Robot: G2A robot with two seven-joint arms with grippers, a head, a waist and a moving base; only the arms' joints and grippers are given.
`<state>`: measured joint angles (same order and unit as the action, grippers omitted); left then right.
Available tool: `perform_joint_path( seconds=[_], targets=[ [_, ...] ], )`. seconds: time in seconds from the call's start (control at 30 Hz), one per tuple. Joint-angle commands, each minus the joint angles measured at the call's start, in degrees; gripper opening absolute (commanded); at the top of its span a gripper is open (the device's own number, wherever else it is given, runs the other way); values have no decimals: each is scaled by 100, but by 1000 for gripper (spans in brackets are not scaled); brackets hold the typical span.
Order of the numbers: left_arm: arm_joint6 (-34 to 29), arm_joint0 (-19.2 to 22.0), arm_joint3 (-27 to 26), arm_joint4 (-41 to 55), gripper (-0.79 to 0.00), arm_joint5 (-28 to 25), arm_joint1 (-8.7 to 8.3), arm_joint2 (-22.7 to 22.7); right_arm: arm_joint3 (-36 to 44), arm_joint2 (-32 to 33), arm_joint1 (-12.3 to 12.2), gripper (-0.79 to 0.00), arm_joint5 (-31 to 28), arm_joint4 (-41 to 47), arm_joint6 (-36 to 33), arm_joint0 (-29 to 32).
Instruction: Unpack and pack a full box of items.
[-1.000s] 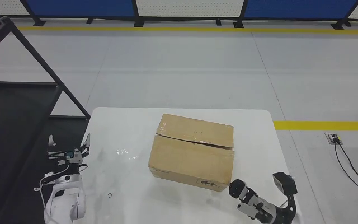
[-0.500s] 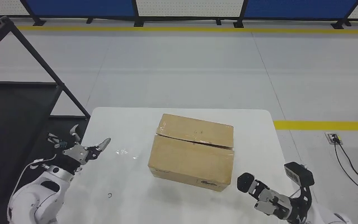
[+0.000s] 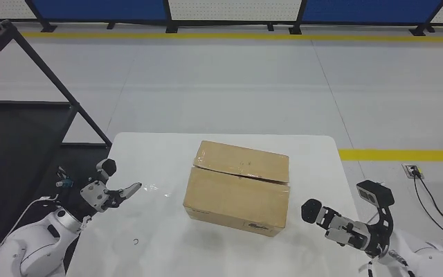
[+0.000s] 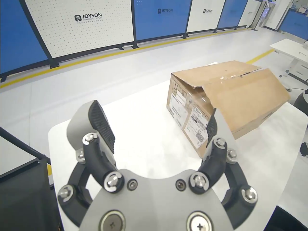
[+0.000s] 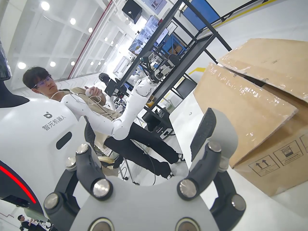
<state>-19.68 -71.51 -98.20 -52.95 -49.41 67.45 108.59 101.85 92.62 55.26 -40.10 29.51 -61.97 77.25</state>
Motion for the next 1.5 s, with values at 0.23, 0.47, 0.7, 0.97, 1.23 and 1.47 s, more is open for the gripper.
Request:
perform_joint_path(
  seconds=[0.23, 0.47, 0.7, 0.97, 1.23, 1.47],
  targets=[
    [-2, 0, 0, 5, 0, -1, 0, 0, 0, 0, 0, 0, 0, 0, 0, 0],
    [-435, 29, 74, 745, 0, -150, -56, -256, -110, 26, -22, 0, 142, -340, 6, -245],
    [-1655, 348, 268, 2436, 0, -224, -212, -664, -974, -293, -57, 0, 302, -677, -460, -1098],
    [-2740, 398, 305, 3518, 0, -58, -395, -732, -1797, -616, -37, 0, 338, -739, -395, -1623],
    [-2714, 326, 285, 3394, 0, 16, -401, -756, -1705, -638, -32, 0, 367, -777, -275, -1578],
    [-3185, 116, 172, 3297, 0, -39, -492, -1137, -1550, -569, -62, 0, 355, -828, -140, -1437]
  ],
)
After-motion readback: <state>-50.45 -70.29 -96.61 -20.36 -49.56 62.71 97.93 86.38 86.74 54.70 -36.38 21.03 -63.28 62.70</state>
